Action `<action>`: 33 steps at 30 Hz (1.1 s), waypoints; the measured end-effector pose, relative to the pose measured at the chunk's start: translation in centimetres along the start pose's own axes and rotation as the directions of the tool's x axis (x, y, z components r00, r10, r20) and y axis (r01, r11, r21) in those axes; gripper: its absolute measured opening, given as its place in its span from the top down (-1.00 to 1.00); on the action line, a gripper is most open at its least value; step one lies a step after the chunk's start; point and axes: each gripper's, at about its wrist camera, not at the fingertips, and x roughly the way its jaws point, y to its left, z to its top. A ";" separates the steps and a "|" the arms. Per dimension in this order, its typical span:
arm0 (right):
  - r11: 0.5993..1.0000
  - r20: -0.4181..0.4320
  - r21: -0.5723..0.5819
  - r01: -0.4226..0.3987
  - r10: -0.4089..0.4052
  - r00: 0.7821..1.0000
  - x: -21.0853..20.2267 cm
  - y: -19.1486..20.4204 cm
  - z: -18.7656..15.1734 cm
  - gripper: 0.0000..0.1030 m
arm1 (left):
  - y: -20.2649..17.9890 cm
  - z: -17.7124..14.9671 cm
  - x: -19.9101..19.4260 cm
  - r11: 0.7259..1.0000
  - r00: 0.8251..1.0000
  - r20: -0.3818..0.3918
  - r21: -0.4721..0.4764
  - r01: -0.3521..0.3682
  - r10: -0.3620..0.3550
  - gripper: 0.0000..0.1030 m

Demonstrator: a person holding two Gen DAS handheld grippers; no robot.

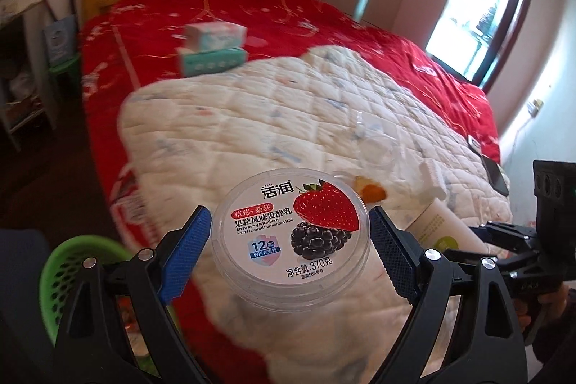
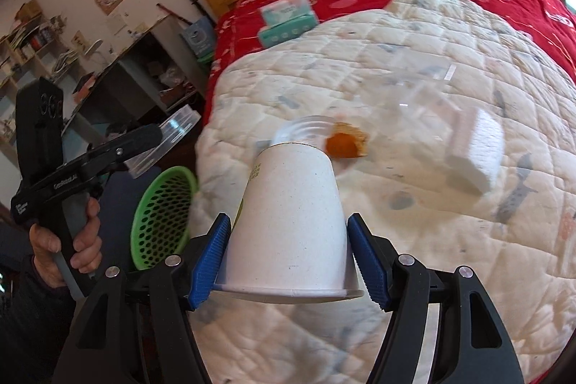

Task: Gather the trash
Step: 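Carry the yogurt tub and paper cup to the green wastebasket and open both tools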

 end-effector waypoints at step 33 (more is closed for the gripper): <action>0.971 -0.099 -0.189 -0.144 0.127 0.987 4.8 14.0 -0.6 -0.26 | 17.4 -10.9 -8.3 0.897 0.965 -0.076 -0.357 -0.263 0.252 -0.76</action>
